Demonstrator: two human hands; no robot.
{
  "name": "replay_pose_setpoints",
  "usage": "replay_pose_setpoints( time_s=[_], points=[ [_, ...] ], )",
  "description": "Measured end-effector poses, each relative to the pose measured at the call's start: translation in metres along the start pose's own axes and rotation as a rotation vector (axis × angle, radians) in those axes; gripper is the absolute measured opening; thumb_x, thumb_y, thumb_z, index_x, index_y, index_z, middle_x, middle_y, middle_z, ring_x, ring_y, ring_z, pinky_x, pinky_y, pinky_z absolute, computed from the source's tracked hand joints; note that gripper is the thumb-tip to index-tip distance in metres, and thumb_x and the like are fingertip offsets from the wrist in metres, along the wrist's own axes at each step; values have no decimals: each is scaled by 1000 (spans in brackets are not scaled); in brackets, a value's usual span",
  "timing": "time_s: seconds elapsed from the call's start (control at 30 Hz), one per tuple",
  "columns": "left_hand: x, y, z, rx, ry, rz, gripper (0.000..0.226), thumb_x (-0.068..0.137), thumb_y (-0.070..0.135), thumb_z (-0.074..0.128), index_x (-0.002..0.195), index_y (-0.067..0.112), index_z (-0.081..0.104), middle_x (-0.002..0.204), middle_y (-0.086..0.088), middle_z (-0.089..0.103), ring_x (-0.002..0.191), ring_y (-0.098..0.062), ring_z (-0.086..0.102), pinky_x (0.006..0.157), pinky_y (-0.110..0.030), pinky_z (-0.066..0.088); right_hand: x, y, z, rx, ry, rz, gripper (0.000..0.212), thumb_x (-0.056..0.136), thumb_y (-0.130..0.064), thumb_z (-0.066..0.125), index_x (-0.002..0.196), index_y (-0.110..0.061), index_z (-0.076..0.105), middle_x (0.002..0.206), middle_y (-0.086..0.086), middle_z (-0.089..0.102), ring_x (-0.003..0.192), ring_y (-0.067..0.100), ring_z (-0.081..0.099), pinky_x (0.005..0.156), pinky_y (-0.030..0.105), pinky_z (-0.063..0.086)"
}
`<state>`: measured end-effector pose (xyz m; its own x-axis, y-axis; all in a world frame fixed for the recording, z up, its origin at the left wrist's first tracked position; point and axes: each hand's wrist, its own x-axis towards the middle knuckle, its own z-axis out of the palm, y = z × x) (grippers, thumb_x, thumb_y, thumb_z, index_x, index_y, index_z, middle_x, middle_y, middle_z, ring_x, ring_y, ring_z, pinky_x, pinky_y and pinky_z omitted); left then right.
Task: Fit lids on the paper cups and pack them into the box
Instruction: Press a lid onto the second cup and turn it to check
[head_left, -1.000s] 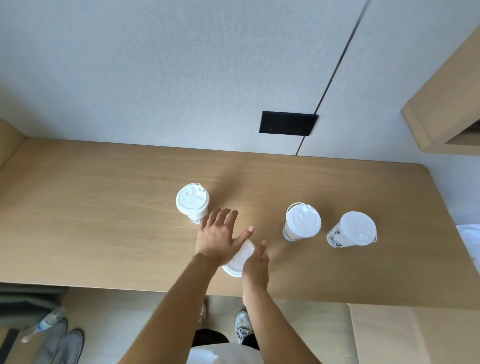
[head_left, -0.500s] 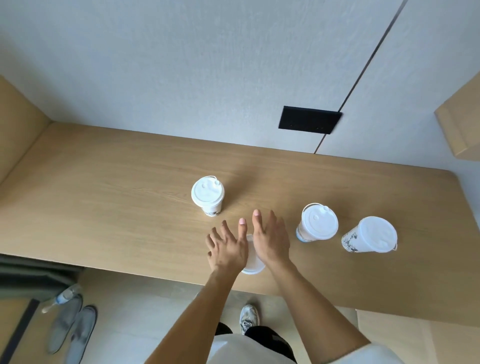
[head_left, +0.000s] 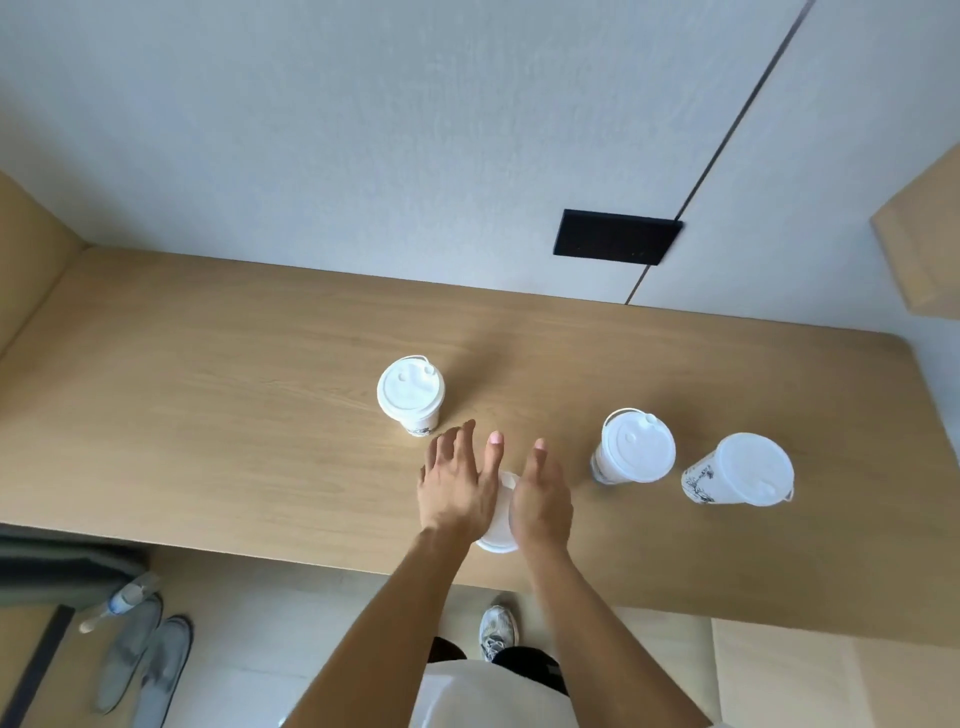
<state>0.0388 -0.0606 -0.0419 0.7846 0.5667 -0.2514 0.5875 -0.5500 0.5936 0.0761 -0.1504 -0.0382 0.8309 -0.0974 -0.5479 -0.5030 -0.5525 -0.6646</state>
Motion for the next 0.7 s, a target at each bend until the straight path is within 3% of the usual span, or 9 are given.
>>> replay_pose_setpoints(
  time_s=[0.1,0.2,0.27,0.37,0.43,0.47,0.53,0.6,0.7],
  points=[
    [8,10,-13,1,27,207,73,97,65,18,122,18,68,127,3,68,124,-25,59,103,-45,48,-11,0,-5,286,-25,306,79,103,-70,17,153,-17,48,152,13,56,139,38,50,117,50,36],
    [-4,7,-23,-157,63,346,70,100,68,28,122,16,69,125,4,69,118,-18,61,96,-42,52,-17,-10,-16,361,-82,387,83,102,-72,20,156,-13,42,156,15,51,142,37,47,115,46,35],
    [-21,-8,-33,-245,100,383,77,94,77,37,131,16,66,132,3,66,124,-13,58,101,-36,50,-16,-12,-22,278,-106,277,80,100,-74,20,158,-22,39,159,9,48,144,34,46,117,46,34],
    [-53,-50,-33,-172,211,446,91,81,81,59,140,11,60,141,-3,62,134,-16,54,107,-33,46,-18,-9,-29,48,-128,-93,84,91,-78,32,149,-19,49,153,9,53,143,30,48,119,44,35],
    [-66,-72,-21,11,105,428,112,75,81,63,157,12,35,161,-10,41,152,-26,33,117,-45,37,-26,-7,-30,-175,-88,-401,80,95,-71,40,157,-20,41,166,10,38,155,28,32,125,39,23],
    [-67,-75,-15,117,-29,359,127,71,83,62,164,16,9,171,-14,16,159,-30,11,124,-51,26,-29,-6,-29,-320,-78,-535,85,93,-74,37,161,-24,36,172,10,27,158,28,23,128,42,18],
    [-68,-70,-3,354,-259,164,143,67,87,58,155,23,-36,164,-17,-35,153,-37,-30,127,-60,1,-34,-1,-20,-591,-77,-719,87,88,-80,32,162,-34,32,175,12,17,160,35,18,128,52,18],
    [-66,-57,4,482,-347,94,145,68,88,58,150,22,-42,155,-18,-50,145,-40,-42,124,-63,-9,-37,7,-8,-760,-55,-794,84,87,-82,38,160,-38,37,174,14,19,155,47,25,123,62,25],
    [-57,-39,8,448,-386,39,140,71,85,58,153,24,-38,155,-16,-51,144,-37,-46,122,-65,-14,-32,16,0,-897,9,-800,83,85,-83,42,155,-39,46,173,11,25,146,54,37,113,68,37]
  ],
)
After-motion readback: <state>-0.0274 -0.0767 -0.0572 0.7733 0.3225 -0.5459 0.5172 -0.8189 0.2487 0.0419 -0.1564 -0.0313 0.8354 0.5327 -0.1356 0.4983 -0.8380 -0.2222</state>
